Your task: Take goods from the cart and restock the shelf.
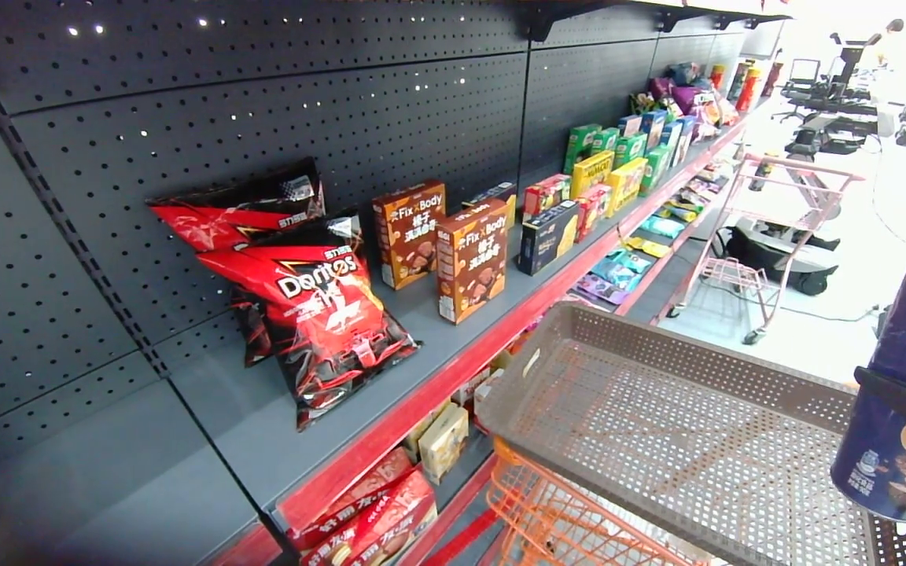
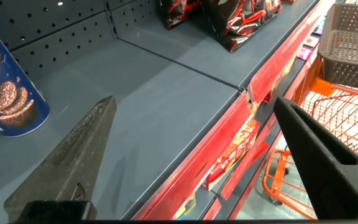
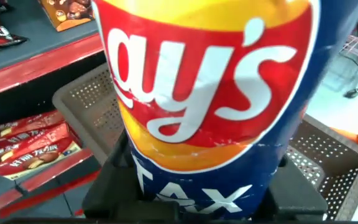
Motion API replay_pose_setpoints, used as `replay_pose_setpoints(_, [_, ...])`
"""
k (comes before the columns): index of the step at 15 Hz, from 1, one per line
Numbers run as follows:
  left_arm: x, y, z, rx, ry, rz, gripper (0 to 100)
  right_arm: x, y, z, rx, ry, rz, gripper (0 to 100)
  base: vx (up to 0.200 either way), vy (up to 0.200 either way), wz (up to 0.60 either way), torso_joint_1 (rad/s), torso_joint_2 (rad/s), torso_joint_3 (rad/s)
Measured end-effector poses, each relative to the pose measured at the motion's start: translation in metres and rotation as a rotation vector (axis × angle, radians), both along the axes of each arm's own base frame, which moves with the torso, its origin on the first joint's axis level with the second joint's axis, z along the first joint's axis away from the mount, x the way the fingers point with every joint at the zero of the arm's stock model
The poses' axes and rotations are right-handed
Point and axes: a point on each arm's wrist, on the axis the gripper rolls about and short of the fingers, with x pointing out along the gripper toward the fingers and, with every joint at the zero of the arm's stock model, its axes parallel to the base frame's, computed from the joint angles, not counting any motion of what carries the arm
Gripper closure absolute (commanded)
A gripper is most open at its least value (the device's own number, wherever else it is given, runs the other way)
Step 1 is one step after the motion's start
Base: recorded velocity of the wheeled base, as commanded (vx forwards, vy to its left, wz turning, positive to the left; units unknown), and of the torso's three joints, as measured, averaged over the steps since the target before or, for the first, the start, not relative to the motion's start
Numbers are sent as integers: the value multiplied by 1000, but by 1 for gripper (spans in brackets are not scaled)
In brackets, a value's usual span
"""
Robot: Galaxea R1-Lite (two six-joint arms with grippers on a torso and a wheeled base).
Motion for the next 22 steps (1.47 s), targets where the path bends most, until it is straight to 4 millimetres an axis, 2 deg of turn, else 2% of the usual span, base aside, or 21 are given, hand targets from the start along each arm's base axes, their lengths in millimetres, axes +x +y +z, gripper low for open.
replay_pose_setpoints(3, [0,0,0,0,0,1,0,-5,2,-2,2,-6,16,100,0,0,600,-6,1,2])
replay_pose_setpoints(17, [0,0,0,0,0,1,0,-6,5,-3,3,-1,44,100,0,0,600,2,2,2])
replay_pose_setpoints(22, [0,0,0,0,0,-1,0,-8,7,3,136,-17,76,100,0,0,0,0,0,0])
